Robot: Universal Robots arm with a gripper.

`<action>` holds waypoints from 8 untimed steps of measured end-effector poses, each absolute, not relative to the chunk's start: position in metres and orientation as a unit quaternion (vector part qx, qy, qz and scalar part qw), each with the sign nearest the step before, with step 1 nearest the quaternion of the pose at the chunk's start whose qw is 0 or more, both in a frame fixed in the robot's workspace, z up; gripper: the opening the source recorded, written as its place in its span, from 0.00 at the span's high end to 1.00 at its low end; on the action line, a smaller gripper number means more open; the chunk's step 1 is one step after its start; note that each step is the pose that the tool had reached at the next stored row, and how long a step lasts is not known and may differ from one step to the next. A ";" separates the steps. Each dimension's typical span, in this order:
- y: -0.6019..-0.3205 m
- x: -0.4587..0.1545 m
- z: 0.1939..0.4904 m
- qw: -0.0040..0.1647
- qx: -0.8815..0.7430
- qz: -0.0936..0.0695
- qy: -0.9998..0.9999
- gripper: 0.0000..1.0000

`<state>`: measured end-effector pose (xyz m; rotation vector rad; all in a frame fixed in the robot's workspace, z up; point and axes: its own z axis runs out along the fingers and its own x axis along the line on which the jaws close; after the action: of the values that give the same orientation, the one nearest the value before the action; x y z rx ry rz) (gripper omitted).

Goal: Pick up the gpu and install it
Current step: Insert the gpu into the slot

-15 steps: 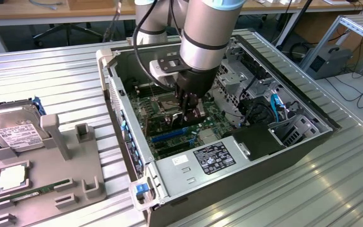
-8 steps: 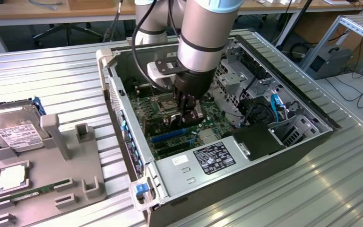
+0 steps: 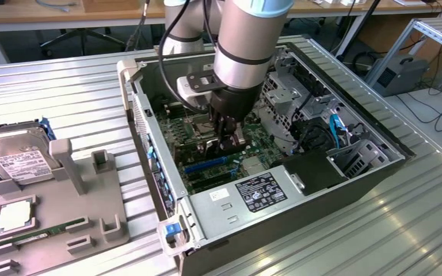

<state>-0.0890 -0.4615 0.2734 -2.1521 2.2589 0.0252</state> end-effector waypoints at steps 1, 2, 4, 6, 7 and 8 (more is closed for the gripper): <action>-0.462 -0.089 0.273 0.011 -0.690 0.008 0.724 0.73; -0.462 -0.089 0.273 0.011 -0.690 0.008 0.724 0.73; -0.462 -0.090 0.273 0.011 -0.690 0.008 0.724 0.73; -0.462 -0.090 0.273 0.011 -0.690 0.008 0.724 0.73; -0.462 -0.090 0.273 0.011 -0.690 0.008 0.724 0.73; -0.463 -0.090 0.273 0.011 -0.690 0.008 0.724 0.73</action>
<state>-0.0903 -0.4626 0.2731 -2.1522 2.2588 0.0252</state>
